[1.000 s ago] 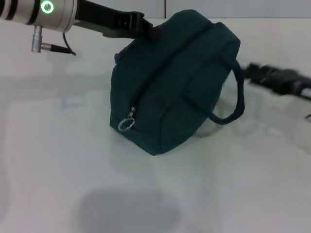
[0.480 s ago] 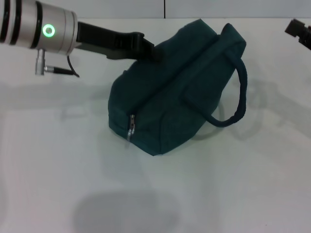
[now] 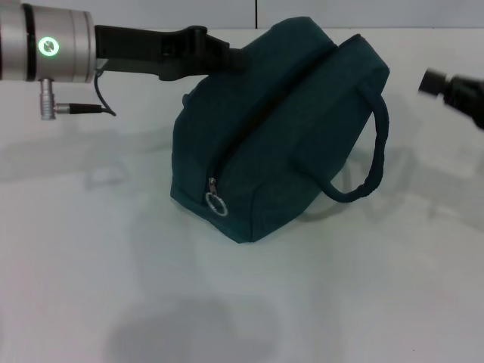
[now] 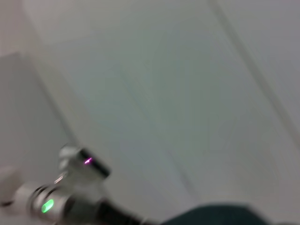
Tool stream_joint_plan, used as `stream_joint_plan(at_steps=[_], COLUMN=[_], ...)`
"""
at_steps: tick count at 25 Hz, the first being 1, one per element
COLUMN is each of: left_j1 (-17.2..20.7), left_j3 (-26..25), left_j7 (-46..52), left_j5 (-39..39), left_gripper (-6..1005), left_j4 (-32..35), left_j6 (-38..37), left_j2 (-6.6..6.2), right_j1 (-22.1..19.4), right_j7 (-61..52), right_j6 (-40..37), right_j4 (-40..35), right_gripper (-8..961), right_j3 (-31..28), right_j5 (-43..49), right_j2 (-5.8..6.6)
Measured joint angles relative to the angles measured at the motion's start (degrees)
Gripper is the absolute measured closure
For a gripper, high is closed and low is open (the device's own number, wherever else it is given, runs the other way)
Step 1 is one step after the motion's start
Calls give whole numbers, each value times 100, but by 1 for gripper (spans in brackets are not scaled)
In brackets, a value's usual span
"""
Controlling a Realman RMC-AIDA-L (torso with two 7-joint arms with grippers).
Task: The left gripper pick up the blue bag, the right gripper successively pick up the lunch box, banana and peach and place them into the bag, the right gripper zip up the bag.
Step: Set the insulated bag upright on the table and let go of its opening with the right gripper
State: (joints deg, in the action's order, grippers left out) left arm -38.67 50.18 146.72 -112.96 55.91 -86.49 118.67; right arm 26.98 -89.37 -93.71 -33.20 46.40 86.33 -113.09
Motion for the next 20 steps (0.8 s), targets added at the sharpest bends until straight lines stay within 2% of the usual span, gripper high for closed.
stream_joint_plan(at_steps=[3, 6, 12, 16, 20], left_j1=[69, 109, 123, 121, 136], left_j3=[-85, -152, -166, -157, -163], left_j7=[-2, -4, -59, -64, -119], left_j5=[3, -7, -36, -40, -45], left_gripper=[942, 940, 938, 936, 934], left_j4=[0, -5, -32, -35, -41], left_j6=[6, 10, 10, 45, 85], left_j2=[0, 5, 17, -4, -22], right_j1=[87, 97, 141, 192, 54], right_j7=[-266, -321, -287, -213, -36], right_j6=[-253, -285, 12, 143, 135], right_j4=[37, 46, 51, 50, -72], right_gripper=[947, 935, 910, 859, 793], right_j3=[56, 63, 197, 368, 343], right_j5=[315, 399, 408, 384, 207], right_j2=[84, 86, -46, -143, -207])
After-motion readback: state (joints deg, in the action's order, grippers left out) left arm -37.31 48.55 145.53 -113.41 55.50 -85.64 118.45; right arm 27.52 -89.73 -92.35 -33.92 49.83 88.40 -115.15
